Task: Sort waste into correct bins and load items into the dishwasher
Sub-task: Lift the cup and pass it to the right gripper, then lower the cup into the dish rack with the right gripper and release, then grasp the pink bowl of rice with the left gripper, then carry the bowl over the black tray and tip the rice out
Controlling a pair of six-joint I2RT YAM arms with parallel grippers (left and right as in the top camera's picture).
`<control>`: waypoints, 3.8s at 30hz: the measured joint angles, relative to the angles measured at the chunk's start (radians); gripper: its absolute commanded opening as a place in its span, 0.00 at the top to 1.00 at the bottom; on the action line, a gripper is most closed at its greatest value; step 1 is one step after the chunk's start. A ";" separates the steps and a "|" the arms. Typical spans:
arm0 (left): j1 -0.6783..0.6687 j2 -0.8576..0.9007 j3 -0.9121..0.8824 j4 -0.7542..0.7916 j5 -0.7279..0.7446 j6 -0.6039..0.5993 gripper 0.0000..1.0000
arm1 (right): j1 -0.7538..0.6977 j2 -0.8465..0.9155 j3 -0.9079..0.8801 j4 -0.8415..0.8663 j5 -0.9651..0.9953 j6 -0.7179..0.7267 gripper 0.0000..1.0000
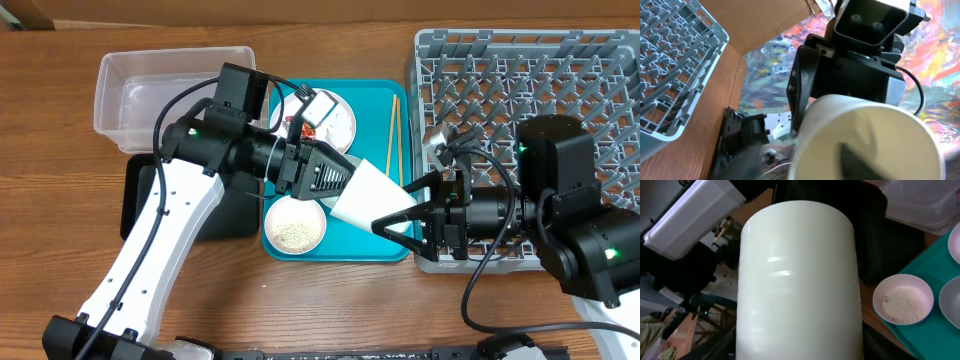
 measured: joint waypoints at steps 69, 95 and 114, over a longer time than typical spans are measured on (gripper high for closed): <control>-0.318 0.000 -0.069 -0.172 -1.396 -0.375 0.38 | -0.268 -0.171 0.043 -0.209 0.863 0.353 0.00; -0.451 0.251 -0.344 0.151 -1.755 -0.468 0.96 | -0.268 -0.206 0.043 -0.271 0.863 0.358 0.00; -0.120 -0.116 -0.227 -0.086 -1.503 -0.531 0.96 | -0.268 -0.206 0.043 -0.279 0.863 0.358 0.00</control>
